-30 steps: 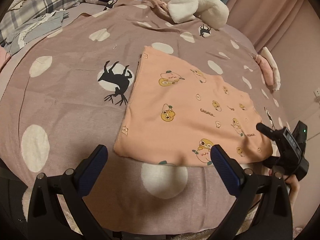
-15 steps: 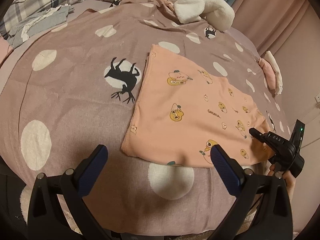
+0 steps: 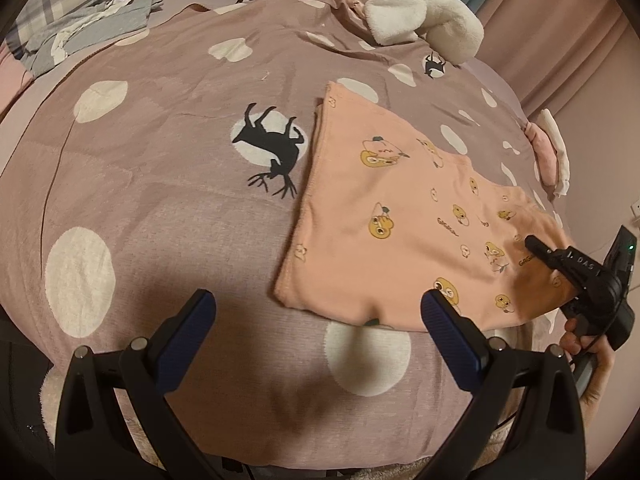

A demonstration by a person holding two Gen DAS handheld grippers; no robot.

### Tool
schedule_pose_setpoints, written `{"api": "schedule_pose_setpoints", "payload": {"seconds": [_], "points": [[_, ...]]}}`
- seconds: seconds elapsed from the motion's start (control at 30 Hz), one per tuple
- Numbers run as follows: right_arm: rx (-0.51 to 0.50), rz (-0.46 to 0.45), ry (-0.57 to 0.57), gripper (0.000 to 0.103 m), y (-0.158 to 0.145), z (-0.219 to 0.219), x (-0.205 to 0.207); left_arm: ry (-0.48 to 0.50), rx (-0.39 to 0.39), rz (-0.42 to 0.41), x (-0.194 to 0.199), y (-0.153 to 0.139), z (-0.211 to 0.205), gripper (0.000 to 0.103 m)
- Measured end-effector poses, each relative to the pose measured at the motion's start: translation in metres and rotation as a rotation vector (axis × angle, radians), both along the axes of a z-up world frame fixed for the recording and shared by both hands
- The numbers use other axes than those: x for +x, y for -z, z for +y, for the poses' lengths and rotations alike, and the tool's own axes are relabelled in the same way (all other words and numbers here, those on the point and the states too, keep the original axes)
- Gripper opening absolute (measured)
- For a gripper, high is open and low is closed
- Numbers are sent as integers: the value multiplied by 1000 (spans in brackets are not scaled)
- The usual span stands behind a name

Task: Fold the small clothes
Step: 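Grasp the edge of the folded shirt with the right tool and lift it, then fold the held shirt edge over the shirt with the right tool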

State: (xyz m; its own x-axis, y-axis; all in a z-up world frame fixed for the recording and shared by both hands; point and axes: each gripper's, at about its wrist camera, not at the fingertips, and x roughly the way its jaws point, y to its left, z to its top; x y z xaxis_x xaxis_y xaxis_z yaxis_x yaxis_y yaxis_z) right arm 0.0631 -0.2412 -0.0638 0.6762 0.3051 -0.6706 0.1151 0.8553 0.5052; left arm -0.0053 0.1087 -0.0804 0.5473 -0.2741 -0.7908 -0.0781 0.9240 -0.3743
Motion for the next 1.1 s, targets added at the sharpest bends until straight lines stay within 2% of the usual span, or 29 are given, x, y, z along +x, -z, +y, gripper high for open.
{"api": "schedule_pose_setpoints", "payload": {"seconds": [0.27, 0.53, 0.93, 1.0, 1.1], "points": [[-61, -39, -111, 15, -19, 44, 18, -11, -12, 16, -2, 4, 10, 103], [-118, -27, -210, 15, -19, 87, 31, -39, -19, 36, -4, 8, 24, 103], [-98, -5, -324, 15, -13, 140, 39, -72, -38, 61, -7, 15, 39, 103], [-118, 8, -350, 15, -9, 153, 40, -75, -37, 66, -8, 16, 41, 103], [-199, 21, -370, 16, -5, 171, 38, -74, -31, 70, -10, 17, 44, 103]]}}
